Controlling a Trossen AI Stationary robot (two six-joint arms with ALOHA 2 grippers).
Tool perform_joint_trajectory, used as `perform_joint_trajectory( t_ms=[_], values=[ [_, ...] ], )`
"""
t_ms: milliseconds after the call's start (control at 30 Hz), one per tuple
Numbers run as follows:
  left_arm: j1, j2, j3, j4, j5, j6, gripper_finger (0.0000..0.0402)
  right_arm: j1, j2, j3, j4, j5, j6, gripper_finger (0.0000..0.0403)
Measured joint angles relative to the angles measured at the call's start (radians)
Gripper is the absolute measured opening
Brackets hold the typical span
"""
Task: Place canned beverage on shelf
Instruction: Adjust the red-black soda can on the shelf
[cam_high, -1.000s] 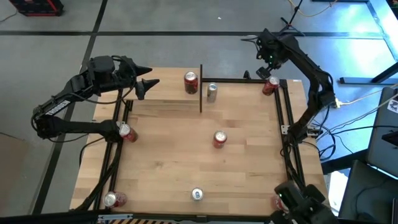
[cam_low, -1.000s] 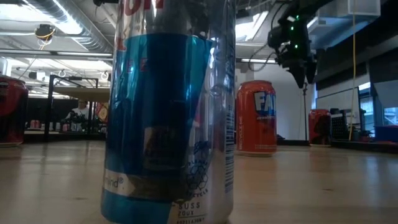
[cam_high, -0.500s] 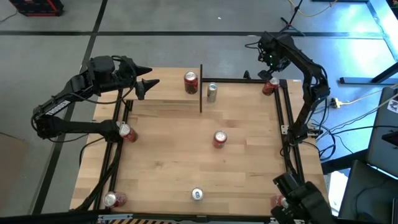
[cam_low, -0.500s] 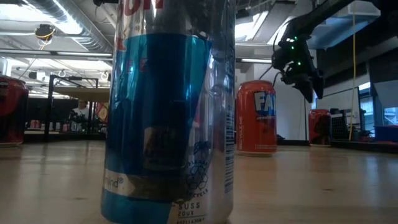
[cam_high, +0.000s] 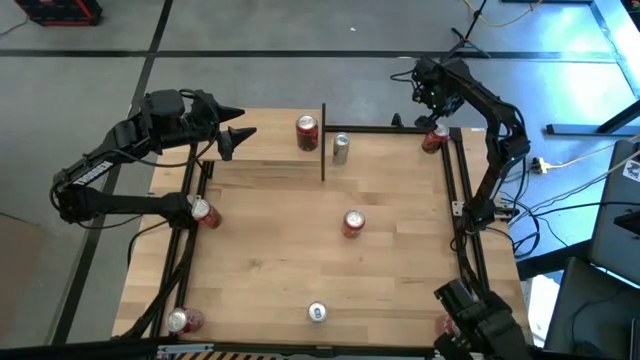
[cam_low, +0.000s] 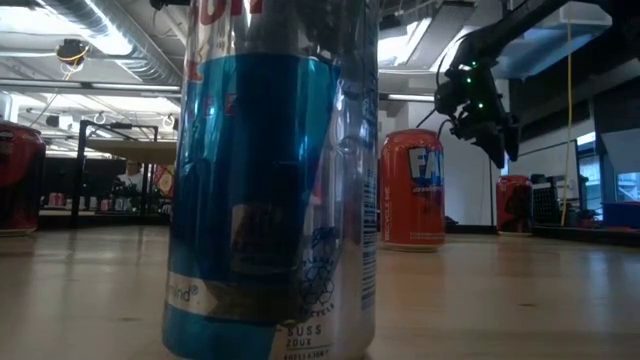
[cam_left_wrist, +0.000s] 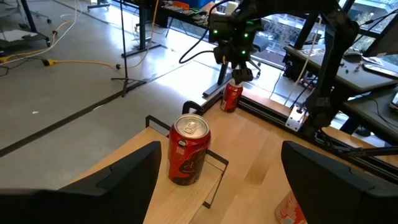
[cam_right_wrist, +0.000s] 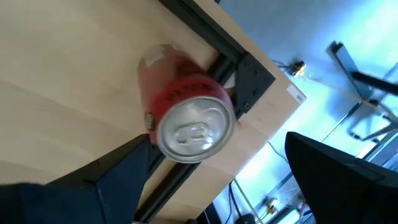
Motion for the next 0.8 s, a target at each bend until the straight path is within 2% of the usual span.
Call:
perform_joint_trajectory(
  t_ms=[133,267,433,533,600,800],
  values=[
    [0.0,0.0,0.0,0.0,0.0,0.0,0.0322,0.031,0.0,0.009,0.04,-0.053,-0.006,0.0356],
    [0.0,0.0,0.0,0.0,0.0,0.0,0.0322,0.109,0.0,0.061,0.048,-0.09,-0.017,0.0356],
    [0.0,0.0,0.0,-0.001,0.006,0.003,0.0322,0.244,-0.02,0.168,0.074,-0.293,-0.013,0.0356],
    [-0.005,0.017,0.0,-0.003,0.012,0.006,0.0322,0.321,-0.054,0.191,0.19,-0.429,-0.011,0.0356],
    [-0.011,0.04,-0.006,0.004,0.026,0.006,0.0322,0.37,-0.063,0.192,0.303,-0.479,0.001,0.0356],
    [-0.014,0.156,-0.074,0.008,0.048,0.004,0.0322,0.467,-0.059,0.153,0.634,-0.487,0.054,0.0356]
  ],
)
